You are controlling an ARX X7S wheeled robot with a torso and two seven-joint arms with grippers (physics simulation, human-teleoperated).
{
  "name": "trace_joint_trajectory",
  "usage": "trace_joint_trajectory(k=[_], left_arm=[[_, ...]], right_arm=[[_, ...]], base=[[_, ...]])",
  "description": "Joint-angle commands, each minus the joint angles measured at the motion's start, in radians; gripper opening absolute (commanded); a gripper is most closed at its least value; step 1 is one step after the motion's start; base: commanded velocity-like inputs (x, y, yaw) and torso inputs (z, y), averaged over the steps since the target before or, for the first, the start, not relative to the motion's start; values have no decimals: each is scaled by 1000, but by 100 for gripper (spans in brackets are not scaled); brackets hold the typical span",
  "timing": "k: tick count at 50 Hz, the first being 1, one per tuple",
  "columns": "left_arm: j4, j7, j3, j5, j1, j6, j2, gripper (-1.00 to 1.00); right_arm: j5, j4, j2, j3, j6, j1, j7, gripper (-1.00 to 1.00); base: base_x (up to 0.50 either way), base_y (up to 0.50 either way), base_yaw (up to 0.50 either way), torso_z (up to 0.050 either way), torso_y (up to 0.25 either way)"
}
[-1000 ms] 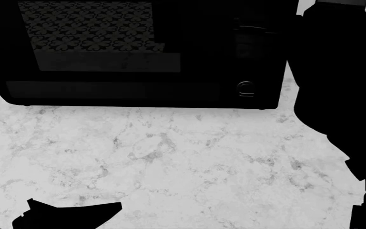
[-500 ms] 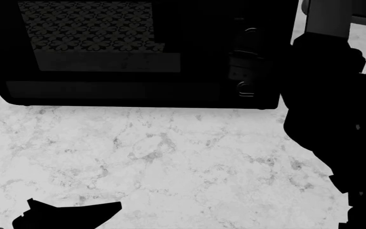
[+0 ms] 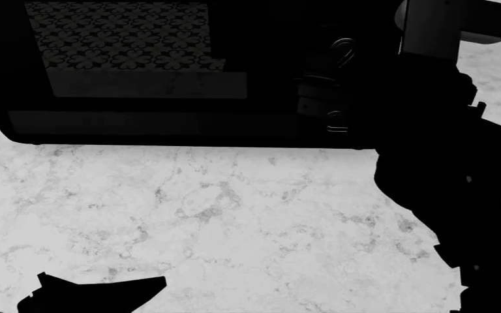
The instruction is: Decrease the toaster oven temperature.
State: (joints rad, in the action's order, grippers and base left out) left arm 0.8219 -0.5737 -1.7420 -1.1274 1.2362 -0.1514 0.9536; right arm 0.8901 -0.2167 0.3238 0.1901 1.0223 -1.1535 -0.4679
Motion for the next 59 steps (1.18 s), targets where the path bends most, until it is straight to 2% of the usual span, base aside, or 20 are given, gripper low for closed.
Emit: trace_joint_trajectory(k=[1,28,29,43,46,59], left_arm=[[-13,8,5,-3,-4,-6,0,100],[-21,19,14,-15,-5,-9,9,100],[-21,19,14,-17,-5,-9,9,100],[-32,30,15,-16,-11,-10,7,100],[-34,32,15,-16,-13,-12,6,100],[-36,28,16,-8,-28,-18,5,100]], right_arm=[[-5,-45,-22,2,-42,-13,30,100],[-32,-367,-85,-28,-218,-61,173,100],[-35,-371,-87,-28,-221,-59,168,-100],[-117,-355,-67,63,-216,-59,138,-100],[-153,-339,-56,117,-203,-65,149,-100],[-379,-229,5,512,-98,-105,239,-100]], base=[[0,0,0,0,0],[2,0,0,0,0],[29,0,10,0,0],[28,1,15,0,0],[29,2,17,0,0],[26,2,16,0,0]])
